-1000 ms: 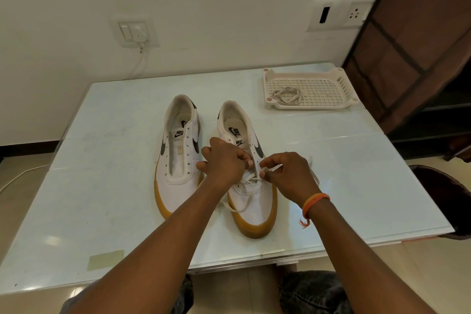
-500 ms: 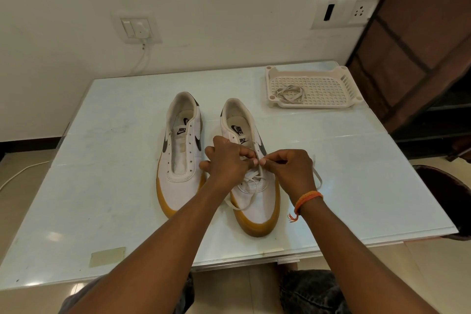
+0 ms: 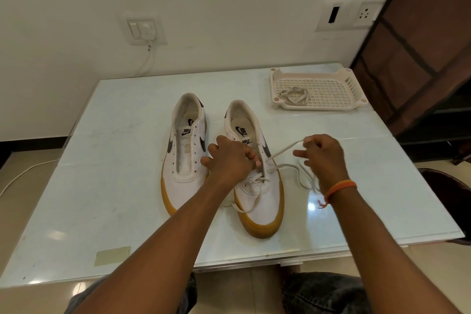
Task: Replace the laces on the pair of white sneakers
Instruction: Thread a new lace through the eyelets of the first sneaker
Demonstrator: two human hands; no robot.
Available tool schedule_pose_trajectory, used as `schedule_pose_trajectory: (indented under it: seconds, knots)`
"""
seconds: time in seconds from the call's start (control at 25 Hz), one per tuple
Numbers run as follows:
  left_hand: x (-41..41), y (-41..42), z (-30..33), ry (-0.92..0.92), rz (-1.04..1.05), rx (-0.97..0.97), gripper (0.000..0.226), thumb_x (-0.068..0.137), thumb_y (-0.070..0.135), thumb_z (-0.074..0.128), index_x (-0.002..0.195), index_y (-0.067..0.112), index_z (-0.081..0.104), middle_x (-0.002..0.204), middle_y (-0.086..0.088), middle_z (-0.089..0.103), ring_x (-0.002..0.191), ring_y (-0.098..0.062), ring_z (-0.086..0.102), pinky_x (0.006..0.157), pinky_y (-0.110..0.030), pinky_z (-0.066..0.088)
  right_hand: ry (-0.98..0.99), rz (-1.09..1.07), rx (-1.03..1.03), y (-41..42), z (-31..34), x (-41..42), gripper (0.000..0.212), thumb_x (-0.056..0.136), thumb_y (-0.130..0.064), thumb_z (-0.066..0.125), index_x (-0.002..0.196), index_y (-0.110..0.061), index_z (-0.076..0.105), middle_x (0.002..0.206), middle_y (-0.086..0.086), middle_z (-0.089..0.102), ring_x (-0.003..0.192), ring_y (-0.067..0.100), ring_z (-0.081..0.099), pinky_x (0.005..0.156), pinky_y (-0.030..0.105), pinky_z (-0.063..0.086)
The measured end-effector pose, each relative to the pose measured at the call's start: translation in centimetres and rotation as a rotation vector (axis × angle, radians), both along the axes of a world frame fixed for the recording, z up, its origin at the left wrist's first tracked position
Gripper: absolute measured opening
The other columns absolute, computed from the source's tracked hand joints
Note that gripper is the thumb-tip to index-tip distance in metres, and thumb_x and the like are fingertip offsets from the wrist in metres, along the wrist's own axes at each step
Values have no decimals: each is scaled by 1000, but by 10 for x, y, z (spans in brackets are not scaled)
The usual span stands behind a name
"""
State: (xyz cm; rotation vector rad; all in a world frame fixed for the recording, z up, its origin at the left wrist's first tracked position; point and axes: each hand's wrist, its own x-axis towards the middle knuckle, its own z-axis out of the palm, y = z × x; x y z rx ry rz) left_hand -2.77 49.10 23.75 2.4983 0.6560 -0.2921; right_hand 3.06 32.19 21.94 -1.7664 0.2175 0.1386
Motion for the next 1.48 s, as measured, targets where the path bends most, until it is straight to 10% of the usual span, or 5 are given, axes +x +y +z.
schedule_pose_trajectory:
  seconds: [0.32,0.44,0.72,1.04,1.48]
  knots:
    - [7,24,5,-112,-34,-280,15,85,30,71,72,39,70,105,4,66,106,-17,58,96,-42,43,234,-109,280,-19,1,6,21,99,-22,52,111,-5,57,97,18,68,79,30,70,69,42,59]
    - [6,38,12,-256,-54,-170,22,93,9,62,102,24,75,111,-1,68,96,-12,59,79,-14,42,250,191,154,4,-4,-6,23,94,-21,62,115,-13,58,96,14,71,79,27,71,64,36,56]
    - [4,40,5,-231,-311,30,34,94,11,62,124,25,66,122,-5,45,98,-14,48,80,-19,36,-305,464,-479,27,-25,-19,10,86,-16,71,77,-21,68,81,-5,66,74,15,62,70,22,46]
    - [4,40,8,-264,-277,-19,27,93,5,61,113,20,73,121,-4,44,99,-11,44,80,-19,37,-268,-113,-347,-30,-23,21,10,91,-8,62,84,-15,62,92,7,67,68,25,67,73,46,58]
    - [2,34,7,-284,-243,-23,21,90,17,68,110,18,74,120,-4,44,97,-11,43,81,-22,37,-214,457,-376,22,-18,-14,10,85,-16,73,78,-14,67,77,3,66,69,22,67,61,33,57]
